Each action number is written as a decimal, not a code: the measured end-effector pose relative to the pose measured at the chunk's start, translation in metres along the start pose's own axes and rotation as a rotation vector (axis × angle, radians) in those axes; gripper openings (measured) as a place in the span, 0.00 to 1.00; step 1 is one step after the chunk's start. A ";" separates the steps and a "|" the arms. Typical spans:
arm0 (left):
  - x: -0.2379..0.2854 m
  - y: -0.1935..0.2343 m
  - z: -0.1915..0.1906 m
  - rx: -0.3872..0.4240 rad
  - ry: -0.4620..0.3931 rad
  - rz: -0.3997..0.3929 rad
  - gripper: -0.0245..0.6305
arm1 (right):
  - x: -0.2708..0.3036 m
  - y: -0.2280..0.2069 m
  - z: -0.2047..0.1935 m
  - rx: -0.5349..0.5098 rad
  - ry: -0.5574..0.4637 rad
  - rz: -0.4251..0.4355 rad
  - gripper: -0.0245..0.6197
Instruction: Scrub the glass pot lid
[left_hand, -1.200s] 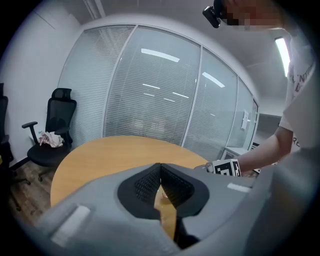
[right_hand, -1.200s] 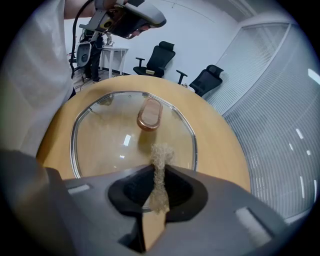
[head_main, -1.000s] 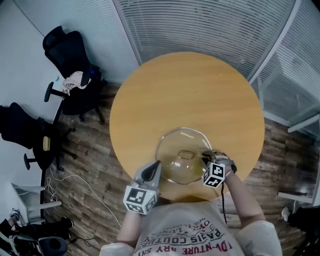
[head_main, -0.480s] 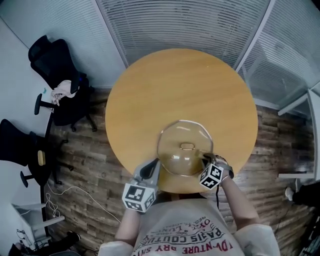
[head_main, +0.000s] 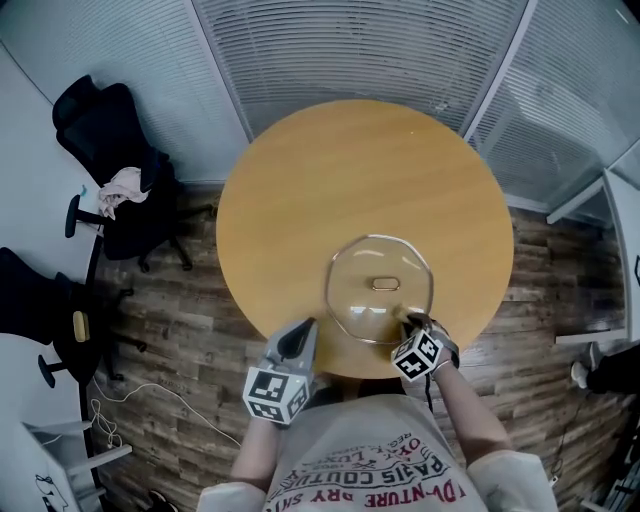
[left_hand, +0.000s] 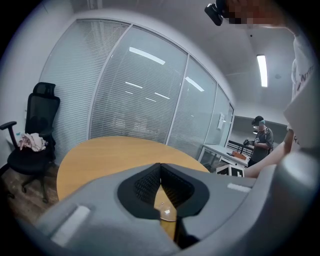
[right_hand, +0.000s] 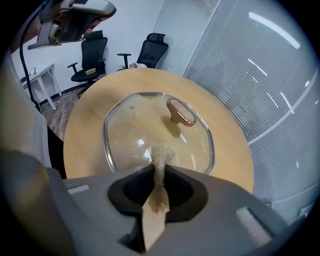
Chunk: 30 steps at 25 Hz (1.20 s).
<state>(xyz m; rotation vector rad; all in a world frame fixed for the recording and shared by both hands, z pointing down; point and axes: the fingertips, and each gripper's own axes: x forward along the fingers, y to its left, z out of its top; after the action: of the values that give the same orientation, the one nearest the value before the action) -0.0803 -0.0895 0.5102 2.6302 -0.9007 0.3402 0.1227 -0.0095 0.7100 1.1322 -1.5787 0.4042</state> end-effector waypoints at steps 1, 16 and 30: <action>-0.004 0.003 -0.001 0.002 0.001 -0.003 0.05 | -0.001 0.004 0.002 0.017 0.005 -0.004 0.13; -0.063 0.046 -0.005 0.039 0.008 -0.024 0.05 | -0.006 0.077 0.048 0.112 0.014 0.019 0.13; -0.067 0.055 0.006 0.008 -0.030 0.044 0.05 | -0.036 0.034 0.100 0.061 -0.140 0.026 0.13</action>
<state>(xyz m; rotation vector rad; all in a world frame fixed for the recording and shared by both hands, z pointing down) -0.1658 -0.0963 0.4957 2.6327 -0.9703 0.3165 0.0361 -0.0511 0.6536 1.2099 -1.7148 0.3994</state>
